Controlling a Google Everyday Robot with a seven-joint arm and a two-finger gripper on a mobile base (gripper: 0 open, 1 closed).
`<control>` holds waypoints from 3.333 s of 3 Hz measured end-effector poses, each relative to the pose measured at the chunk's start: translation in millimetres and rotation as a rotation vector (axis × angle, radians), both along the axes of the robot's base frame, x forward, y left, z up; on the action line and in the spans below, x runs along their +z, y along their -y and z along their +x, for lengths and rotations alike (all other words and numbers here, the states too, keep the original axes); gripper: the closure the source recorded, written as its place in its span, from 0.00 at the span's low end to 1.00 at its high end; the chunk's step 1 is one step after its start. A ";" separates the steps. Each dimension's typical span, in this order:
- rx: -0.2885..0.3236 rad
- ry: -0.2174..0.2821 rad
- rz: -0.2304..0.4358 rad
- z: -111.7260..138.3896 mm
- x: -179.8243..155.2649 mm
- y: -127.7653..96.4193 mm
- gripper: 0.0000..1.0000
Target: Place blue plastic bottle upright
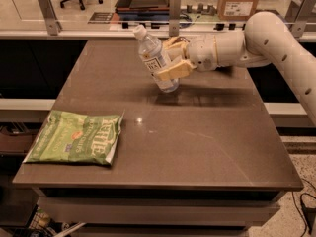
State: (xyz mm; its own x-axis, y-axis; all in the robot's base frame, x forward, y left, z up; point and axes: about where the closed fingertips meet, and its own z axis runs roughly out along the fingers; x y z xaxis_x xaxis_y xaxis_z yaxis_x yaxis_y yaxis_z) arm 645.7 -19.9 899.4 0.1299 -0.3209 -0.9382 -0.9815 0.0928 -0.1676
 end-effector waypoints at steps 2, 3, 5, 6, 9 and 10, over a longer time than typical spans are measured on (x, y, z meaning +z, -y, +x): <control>0.006 -0.017 0.086 12.9 -9.8 -10.4 1.00; -0.014 -0.042 0.117 15.4 -21.1 -11.0 1.00; -0.013 -0.042 0.117 15.3 -17.2 -11.2 1.00; -0.013 -0.042 0.117 15.3 -17.0 -11.2 1.00; -0.013 -0.042 0.118 15.3 -16.9 -11.4 1.00; -0.016 -0.041 0.121 12.4 -14.3 -10.9 1.00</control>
Offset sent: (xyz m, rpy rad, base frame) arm 0.0221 0.0122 -0.0148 0.1319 0.0233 0.0011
